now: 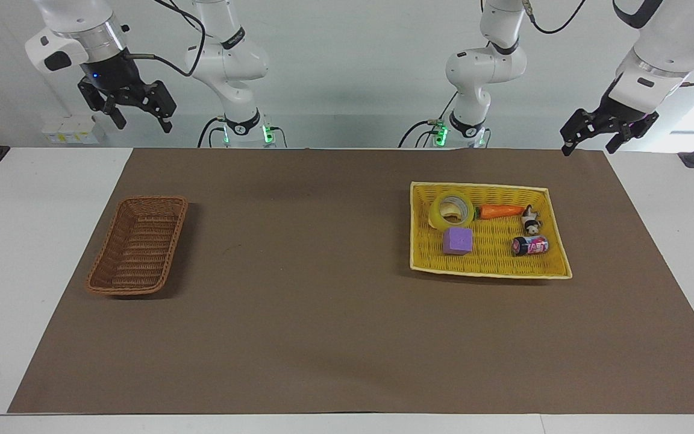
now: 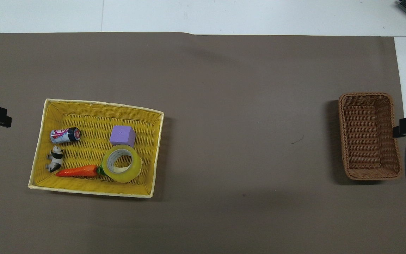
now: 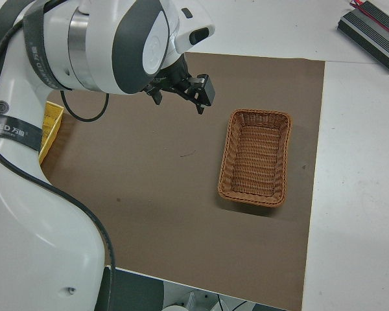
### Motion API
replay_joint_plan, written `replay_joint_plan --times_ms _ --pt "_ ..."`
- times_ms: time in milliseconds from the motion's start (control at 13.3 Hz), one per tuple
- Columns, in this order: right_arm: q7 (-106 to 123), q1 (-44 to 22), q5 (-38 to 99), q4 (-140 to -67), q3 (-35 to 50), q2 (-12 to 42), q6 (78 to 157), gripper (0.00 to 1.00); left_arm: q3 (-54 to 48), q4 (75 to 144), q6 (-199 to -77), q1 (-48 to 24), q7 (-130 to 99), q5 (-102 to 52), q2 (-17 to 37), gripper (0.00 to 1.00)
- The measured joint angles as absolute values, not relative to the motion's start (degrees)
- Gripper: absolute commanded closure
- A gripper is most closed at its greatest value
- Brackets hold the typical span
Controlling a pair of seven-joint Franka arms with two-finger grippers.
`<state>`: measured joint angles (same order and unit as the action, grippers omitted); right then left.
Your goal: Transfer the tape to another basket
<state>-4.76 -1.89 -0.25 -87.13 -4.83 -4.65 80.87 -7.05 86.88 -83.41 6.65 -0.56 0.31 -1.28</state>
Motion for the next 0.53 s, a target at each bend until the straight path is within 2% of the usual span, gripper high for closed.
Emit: replay_joint_plan --times_ms 528 --pt "-4.76 -1.89 -0.25 -87.13 -4.83 -4.65 80.87 0.0 -7.03 86.88 -82.85 7.4 -0.56 0.31 -1.29 0.0"
